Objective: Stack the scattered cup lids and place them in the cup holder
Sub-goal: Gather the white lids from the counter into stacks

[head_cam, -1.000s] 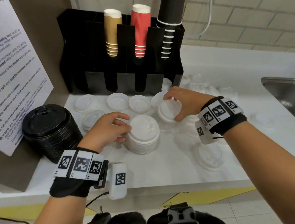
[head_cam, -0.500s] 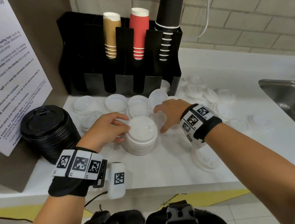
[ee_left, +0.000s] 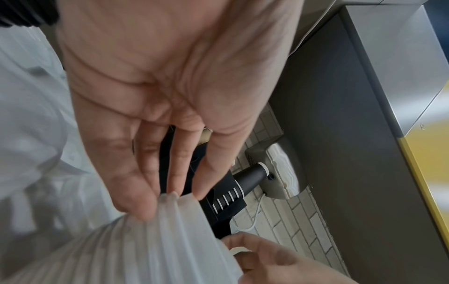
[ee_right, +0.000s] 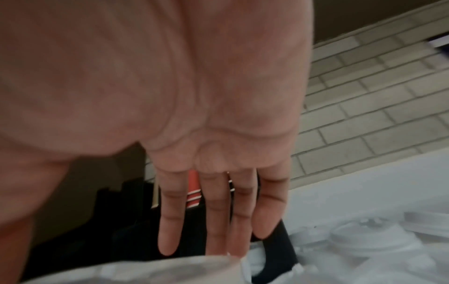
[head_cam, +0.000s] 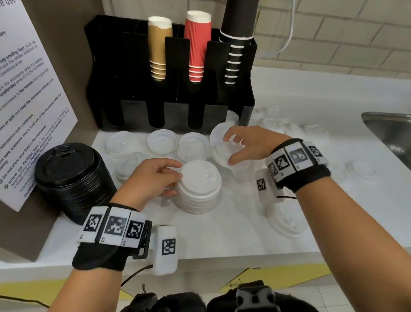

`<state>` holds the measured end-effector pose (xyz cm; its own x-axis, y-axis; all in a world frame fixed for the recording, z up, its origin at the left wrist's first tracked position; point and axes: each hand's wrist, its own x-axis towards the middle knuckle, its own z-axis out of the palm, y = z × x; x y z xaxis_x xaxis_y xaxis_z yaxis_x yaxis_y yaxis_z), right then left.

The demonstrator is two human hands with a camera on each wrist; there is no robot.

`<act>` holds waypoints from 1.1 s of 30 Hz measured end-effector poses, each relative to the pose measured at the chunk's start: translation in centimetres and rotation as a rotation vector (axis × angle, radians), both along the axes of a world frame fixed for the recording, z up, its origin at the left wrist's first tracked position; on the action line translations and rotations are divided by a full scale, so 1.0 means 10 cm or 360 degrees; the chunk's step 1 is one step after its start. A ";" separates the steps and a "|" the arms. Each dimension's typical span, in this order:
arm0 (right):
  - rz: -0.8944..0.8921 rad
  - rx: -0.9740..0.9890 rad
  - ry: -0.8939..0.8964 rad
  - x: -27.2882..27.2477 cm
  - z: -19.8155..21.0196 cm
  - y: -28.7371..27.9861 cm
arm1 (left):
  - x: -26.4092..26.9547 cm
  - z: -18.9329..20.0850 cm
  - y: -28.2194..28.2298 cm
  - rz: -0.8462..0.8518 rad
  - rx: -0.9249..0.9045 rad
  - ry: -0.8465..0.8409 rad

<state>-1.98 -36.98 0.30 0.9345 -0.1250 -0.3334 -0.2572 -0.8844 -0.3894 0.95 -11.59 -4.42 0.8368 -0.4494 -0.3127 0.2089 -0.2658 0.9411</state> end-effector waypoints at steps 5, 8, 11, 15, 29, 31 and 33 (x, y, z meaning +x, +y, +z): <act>-0.0143 0.0422 -0.0396 -0.23 0.10 0.08 | -0.01 -0.02 0.00 0.0012 0.0006 -0.0006; -0.0101 0.0734 -0.0543 -0.43 -0.01 0.31 | 0.00 -0.03 0.01 0.0004 0.0048 -0.0056; -0.0080 0.0766 -0.0589 -0.54 -0.21 0.51 | 0.01 -0.03 0.02 -0.0003 0.0085 -0.0099; -0.0132 0.0795 -0.0696 -0.57 -0.38 0.66 | 0.00 -0.05 0.02 -0.0022 0.0051 -0.0090; 0.0003 0.0367 -0.0678 -0.54 -0.43 0.87 | -0.02 -0.09 0.02 0.0006 -0.0006 -0.0038; -0.0006 0.0348 -0.0665 -0.54 -0.44 0.87 | -0.02 -0.09 -0.01 0.0037 -0.0038 0.0000; -0.0001 0.0337 -0.0642 -0.54 -0.45 0.89 | -0.03 -0.10 -0.04 0.0061 -0.0036 -0.0003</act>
<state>-7.38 -28.12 -4.23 0.9948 -0.0938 0.0389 -0.0484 -0.7743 -0.6310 0.68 -11.97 -5.40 0.8542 -0.4239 -0.3012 0.2168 -0.2362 0.9472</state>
